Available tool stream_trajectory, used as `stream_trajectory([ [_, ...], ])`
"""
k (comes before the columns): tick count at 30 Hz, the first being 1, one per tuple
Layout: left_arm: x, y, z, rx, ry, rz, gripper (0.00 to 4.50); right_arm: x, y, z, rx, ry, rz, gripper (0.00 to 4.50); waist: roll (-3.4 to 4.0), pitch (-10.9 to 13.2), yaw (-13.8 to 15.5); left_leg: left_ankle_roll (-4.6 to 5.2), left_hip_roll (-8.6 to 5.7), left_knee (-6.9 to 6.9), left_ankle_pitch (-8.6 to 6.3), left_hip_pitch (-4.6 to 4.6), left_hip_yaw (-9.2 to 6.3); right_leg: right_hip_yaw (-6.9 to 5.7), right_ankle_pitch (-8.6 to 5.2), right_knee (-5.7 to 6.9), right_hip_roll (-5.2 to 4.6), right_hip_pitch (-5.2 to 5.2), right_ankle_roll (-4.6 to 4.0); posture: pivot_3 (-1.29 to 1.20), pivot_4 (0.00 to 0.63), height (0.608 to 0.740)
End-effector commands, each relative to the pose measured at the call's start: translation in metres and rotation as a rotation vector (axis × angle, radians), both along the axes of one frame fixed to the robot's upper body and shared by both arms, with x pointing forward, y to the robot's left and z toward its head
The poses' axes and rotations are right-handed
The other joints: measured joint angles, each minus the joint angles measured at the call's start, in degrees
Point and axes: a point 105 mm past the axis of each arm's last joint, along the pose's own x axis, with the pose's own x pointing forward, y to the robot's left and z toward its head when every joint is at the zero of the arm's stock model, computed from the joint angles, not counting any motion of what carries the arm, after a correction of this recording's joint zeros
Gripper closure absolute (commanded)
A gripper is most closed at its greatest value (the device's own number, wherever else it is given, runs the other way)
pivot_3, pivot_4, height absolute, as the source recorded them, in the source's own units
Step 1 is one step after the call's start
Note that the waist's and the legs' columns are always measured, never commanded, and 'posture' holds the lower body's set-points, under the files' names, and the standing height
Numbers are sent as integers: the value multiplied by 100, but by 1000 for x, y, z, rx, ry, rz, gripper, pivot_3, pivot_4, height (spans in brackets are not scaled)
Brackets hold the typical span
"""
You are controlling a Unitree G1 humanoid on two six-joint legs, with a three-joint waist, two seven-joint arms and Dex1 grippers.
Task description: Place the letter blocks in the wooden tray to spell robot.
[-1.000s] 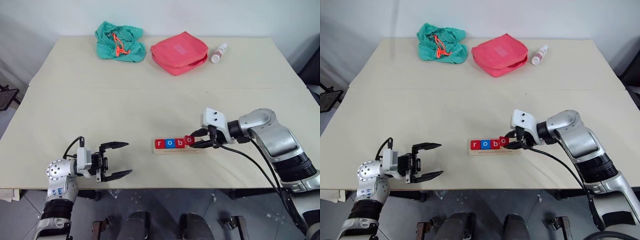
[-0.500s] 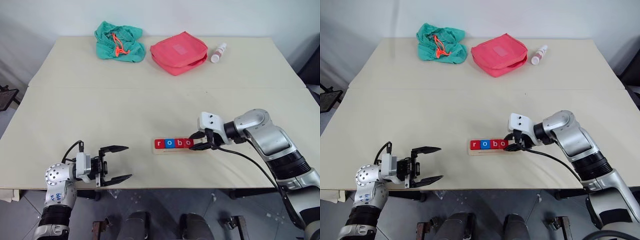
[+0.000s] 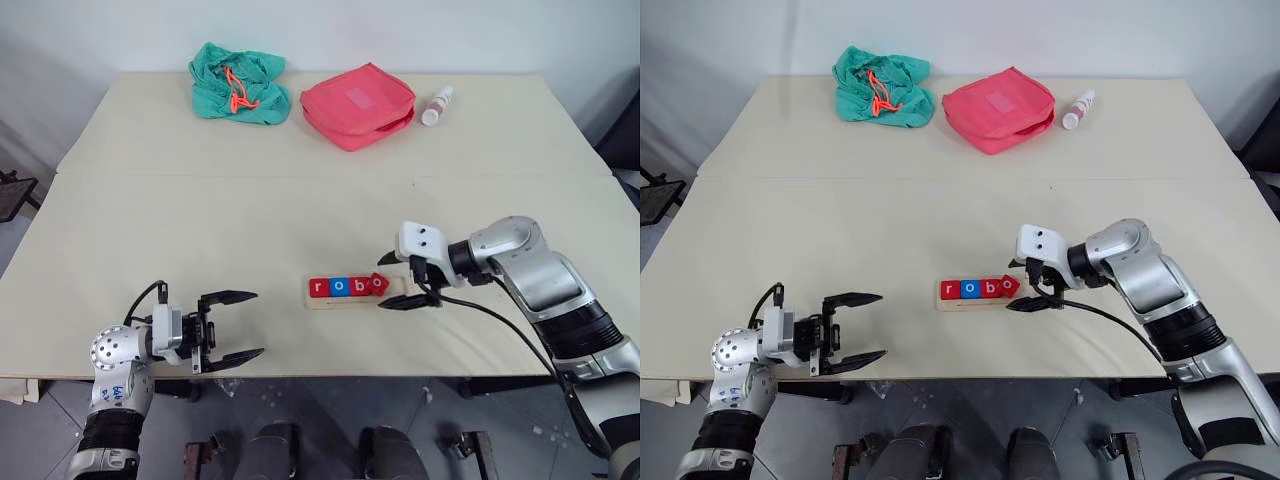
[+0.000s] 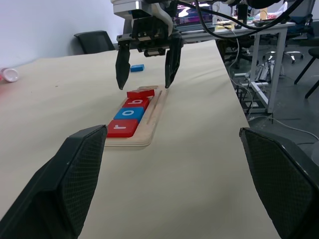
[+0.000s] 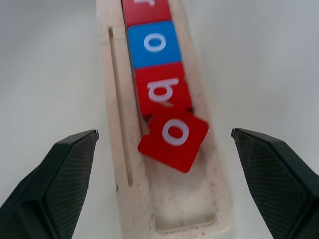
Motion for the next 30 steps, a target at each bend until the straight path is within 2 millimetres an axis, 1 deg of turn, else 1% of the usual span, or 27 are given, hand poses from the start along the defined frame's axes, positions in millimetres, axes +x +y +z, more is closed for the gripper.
stream_trajectory([
  [1,1,1,3,-4,-22,0,0,-7,7,16,58,-33,23,892,0,0,-2,0,0,0,0,0,0,0,0,0,0,0,0,0,150,740],
  [4,1,1,3,-4,-22,-1,0,-8,11,14,72,-28,15,2044,0,0,-4,0,0,0,0,1,0,0,0,0,0,0,0,0,150,740],
  [5,1,1,3,-4,-21,-1,0,-9,12,12,76,-24,16,2330,0,0,-4,0,0,0,0,1,0,0,0,0,0,0,0,0,150,740],
  [7,1,1,3,-4,-20,0,0,-14,15,10,88,-6,32,3138,0,0,1,0,0,0,0,0,0,0,0,1,0,0,0,0,150,740],
  [8,1,1,3,-4,-20,1,0,-15,16,9,90,1,34,3380,0,0,2,0,0,0,0,0,0,0,0,0,0,0,0,0,150,740],
  [11,0,2,2,-1,-18,3,0,-16,16,4,85,18,34,4466,0,0,-2,0,0,0,0,0,1,1,0,0,0,0,0,0,150,740],
  [18,-1,3,2,-1,-16,4,0,-15,15,-7,69,38,29,4491,0,0,-3,0,0,0,0,0,0,1,0,0,0,0,0,0,150,740],
  [22,-2,5,2,6,-13,-7,0,-12,7,-15,39,43,12,4491,0,0,-1,0,0,0,0,1,0,0,0,0,0,0,0,0,150,740],
  [30,3,10,4,14,-18,3,0,-9,-4,-15,4,24,-8,4491,0,0,5,0,0,0,0,1,1,0,0,0,0,1,0,0,150,740],
])
